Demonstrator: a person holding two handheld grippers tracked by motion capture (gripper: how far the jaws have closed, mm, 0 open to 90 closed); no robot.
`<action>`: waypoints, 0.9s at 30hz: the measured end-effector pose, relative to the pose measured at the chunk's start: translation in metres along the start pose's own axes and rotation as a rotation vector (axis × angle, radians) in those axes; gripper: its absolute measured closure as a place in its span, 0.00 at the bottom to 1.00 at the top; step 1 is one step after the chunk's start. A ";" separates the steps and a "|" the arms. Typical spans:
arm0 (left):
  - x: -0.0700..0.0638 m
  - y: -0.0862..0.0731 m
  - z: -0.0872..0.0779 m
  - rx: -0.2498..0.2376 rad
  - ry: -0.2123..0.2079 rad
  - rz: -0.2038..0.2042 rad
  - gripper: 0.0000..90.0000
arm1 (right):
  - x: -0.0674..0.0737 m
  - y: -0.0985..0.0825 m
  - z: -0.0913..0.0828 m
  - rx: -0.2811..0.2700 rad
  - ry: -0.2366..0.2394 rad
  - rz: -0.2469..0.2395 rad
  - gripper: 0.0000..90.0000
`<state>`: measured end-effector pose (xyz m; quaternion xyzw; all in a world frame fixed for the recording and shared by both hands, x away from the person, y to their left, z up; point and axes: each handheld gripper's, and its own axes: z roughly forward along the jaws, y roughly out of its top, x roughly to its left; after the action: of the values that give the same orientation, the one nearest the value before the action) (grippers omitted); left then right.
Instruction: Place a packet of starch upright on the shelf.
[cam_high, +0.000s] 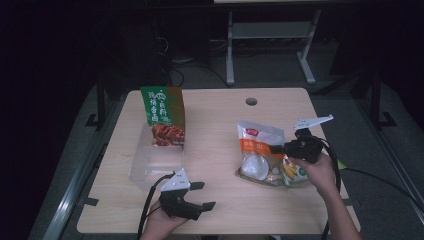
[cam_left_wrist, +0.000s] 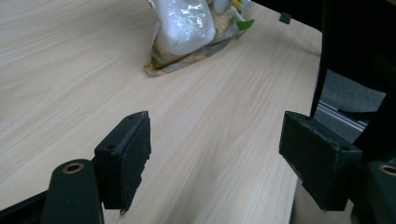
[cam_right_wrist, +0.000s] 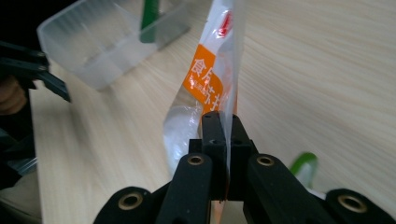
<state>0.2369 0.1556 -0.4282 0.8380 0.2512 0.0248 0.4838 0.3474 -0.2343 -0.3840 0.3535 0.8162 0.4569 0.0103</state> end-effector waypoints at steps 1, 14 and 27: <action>-0.001 0.001 0.000 0.003 -0.002 0.007 0.27 | 0.004 0.001 0.000 -0.008 0.008 -0.012 0.99; 0.002 0.014 0.012 0.000 -0.012 -0.010 0.27 | 0.052 0.025 0.010 -0.016 0.066 -0.183 1.00; 0.016 0.027 0.053 0.050 0.008 -0.034 0.28 | 0.041 -0.005 0.017 -0.098 0.134 -0.172 0.99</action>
<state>0.2764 0.1092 -0.4368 0.8454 0.2680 0.0138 0.4618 0.3196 -0.1990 -0.3850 0.2501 0.8189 0.5164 0.0124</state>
